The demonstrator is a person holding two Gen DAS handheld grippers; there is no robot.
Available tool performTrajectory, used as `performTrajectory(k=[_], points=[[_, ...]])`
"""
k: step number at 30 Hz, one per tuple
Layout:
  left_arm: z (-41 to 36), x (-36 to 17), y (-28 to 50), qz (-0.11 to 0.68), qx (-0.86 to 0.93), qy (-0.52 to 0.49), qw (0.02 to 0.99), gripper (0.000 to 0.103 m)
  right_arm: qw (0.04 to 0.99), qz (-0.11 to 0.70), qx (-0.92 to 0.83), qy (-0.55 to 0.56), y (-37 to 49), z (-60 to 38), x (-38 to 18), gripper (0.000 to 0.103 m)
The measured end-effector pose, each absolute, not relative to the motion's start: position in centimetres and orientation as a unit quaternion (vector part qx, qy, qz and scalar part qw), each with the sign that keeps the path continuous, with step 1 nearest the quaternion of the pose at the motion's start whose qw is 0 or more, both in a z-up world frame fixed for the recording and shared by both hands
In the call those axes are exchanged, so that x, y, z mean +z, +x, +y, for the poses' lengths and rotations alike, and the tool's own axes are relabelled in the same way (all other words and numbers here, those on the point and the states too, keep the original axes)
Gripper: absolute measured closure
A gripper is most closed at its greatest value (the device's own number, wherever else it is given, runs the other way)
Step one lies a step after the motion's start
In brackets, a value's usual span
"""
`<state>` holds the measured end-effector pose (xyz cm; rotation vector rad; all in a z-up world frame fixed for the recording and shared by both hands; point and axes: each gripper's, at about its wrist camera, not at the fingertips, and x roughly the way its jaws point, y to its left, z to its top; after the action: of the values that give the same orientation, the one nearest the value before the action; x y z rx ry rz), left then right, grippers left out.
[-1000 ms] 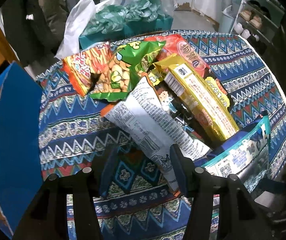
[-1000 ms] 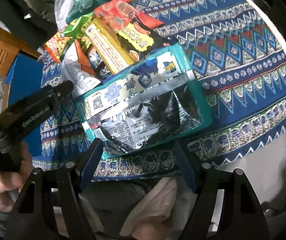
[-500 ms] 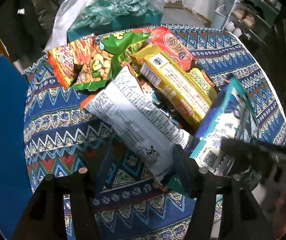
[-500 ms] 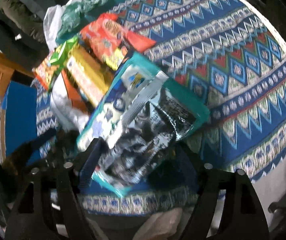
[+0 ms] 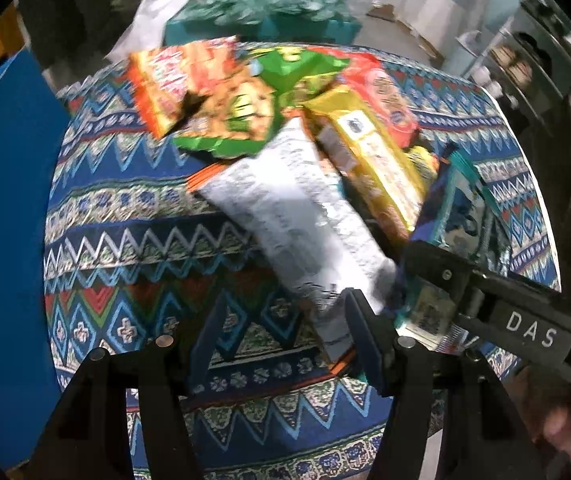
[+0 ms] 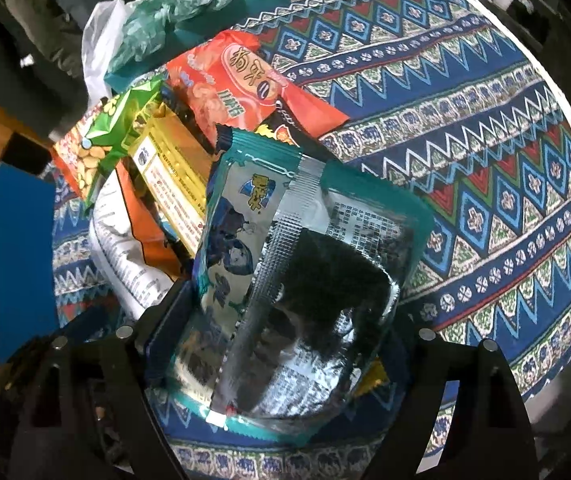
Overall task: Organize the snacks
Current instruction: 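Grasp the teal-and-silver packet with the right tool while the left tool grasps the white peanut bag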
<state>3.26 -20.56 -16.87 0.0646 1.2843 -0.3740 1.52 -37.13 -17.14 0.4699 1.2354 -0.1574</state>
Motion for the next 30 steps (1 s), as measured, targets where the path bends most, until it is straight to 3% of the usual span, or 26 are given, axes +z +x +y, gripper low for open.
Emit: performTrajectory(k=[2, 5, 14, 21, 30], points=[[-19.9, -17.1, 3.6, 0.603, -0.166, 0.013, 0.780, 0.038, 0.792, 0.570, -0.069, 0.205, 1.7, -36.8, -17.1, 0.023], [-18.8, -17.4, 4.1, 0.614, -0.153, -0.029, 0.774, 0.033, 0.800, 0.563, -0.059, 0.197, 1.6, -36.8, -16.7, 0.037], [-18.7, -16.9, 5.1, 0.610, -0.130, -0.098, 0.775, 0.024, 0.825, 0.540, -0.047, 0.161, 0.5, -37.4, -15.2, 0.051], [-20.7, -17.9, 6.3, 0.626, -0.112, -0.110, 0.763, 0.015, 0.831, 0.529, -0.039, 0.166, 0.0, -38.2, -14.6, 0.055], [-21.2, -19.4, 7.0, 0.652, -0.105, -0.173, 0.731, 0.015, 0.832, 0.519, -0.025, 0.194, -0.3, -38.8, -14.6, 0.056]])
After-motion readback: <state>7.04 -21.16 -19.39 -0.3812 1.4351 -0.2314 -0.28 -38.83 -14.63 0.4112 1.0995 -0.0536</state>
